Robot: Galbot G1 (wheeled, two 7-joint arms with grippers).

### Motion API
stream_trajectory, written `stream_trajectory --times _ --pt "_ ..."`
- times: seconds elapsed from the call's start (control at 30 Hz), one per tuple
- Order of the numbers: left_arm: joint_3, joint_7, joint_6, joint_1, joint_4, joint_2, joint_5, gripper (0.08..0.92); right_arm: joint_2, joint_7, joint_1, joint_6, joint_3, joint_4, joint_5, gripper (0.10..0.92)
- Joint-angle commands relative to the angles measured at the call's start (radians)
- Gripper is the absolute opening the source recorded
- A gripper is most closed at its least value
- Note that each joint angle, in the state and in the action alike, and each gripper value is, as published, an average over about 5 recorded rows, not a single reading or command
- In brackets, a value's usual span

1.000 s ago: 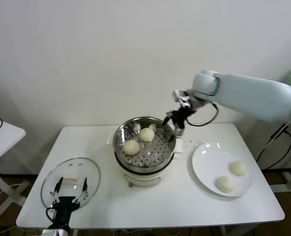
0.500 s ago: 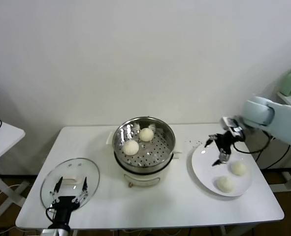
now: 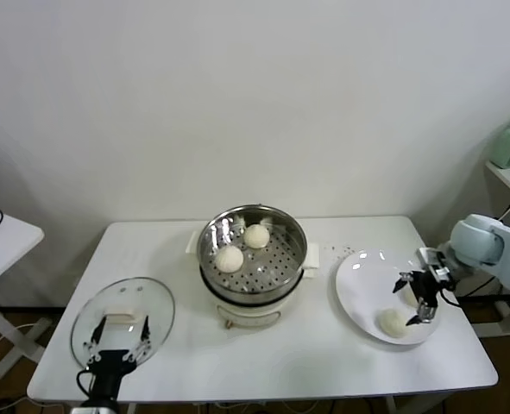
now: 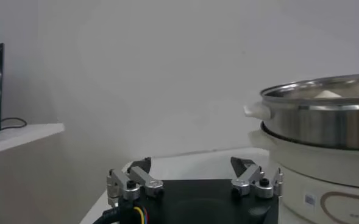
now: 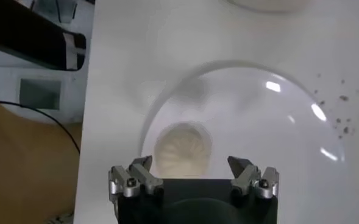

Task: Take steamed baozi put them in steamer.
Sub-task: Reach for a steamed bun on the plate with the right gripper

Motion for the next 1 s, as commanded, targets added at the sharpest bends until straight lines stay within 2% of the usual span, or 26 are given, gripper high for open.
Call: stream_trajectory --times 0.03,0.73,0.83,1.0 --pt "-0.003 0.000 0.000 0.007 0.003 -0.003 0.000 0.823 0.028 0.006 -0.167 0.007 0.098 -0.064 -0.056 0.823" --pt "-0.005 0.000 0.001 0.000 0.018 -0.004 0.004 0.823 0.113 0.008 -0.191 0.010 0.128 -0.137 -0.062 0.822" --pt "-0.004 -0.001 0.001 -0.001 0.018 -0.005 0.004 0.823 0.111 0.007 -0.188 0.010 0.127 -0.136 -0.061 0.802" --pt "-0.003 -0.001 0.001 0.000 0.018 -0.006 0.004 0.823 0.104 0.006 -0.185 0.010 0.125 -0.129 -0.057 0.720"
